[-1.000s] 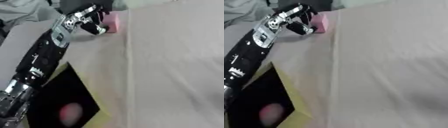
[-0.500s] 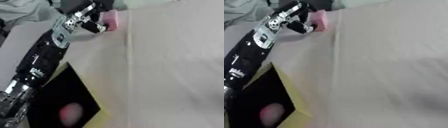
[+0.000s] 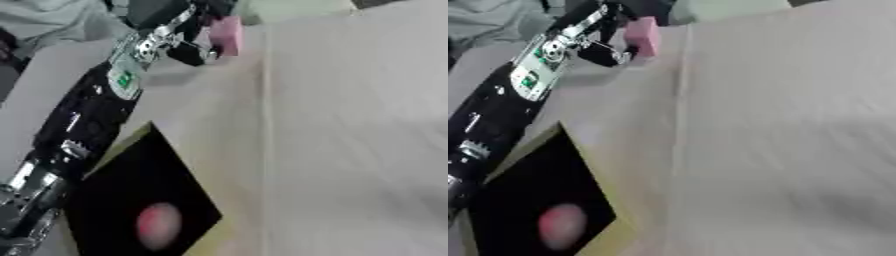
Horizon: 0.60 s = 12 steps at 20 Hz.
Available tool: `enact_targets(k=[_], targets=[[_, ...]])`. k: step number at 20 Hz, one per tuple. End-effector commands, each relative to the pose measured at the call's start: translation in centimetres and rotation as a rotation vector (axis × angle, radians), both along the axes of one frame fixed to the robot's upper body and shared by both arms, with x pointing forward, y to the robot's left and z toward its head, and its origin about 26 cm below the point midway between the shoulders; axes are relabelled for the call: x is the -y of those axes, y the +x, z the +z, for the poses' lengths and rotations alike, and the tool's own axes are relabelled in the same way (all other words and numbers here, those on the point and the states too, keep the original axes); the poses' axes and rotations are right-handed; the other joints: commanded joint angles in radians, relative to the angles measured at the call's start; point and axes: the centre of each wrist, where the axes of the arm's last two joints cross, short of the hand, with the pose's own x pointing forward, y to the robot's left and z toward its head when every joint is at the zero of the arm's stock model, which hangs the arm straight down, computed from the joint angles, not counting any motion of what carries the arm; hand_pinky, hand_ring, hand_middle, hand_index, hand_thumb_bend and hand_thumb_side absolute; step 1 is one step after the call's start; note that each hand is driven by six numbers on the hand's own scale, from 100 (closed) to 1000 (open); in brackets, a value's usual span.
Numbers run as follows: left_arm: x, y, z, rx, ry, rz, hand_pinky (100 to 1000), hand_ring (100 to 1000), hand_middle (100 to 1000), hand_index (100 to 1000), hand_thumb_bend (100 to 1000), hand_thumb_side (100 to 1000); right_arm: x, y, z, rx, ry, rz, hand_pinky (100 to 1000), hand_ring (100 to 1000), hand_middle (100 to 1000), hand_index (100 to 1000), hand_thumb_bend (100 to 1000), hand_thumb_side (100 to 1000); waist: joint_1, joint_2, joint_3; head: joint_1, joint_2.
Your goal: Pick up objects on the table and place them in the box.
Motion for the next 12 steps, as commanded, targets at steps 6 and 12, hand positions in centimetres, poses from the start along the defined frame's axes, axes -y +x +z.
enact_targets(k=[6,12], targets=[[-0.5,-3.4,1.2,0.064,0.140,-0.079,424,276,221,397,301,100,0.6,-0.5,0.0,-0.001,0.002,-0.029,776,742,644,769,507,958,-0.022,-0.075,0.049,-0.051,0.061],[-0.7,-5.9,-0.2,0.100,0.186,-0.132,420,273,217,394,305,100,0.9,-0.6,-0.5,-0.017,0.011,-0.045,775,742,647,769,501,961,-0.033,-0.100,0.089,-0.097,0.092]])
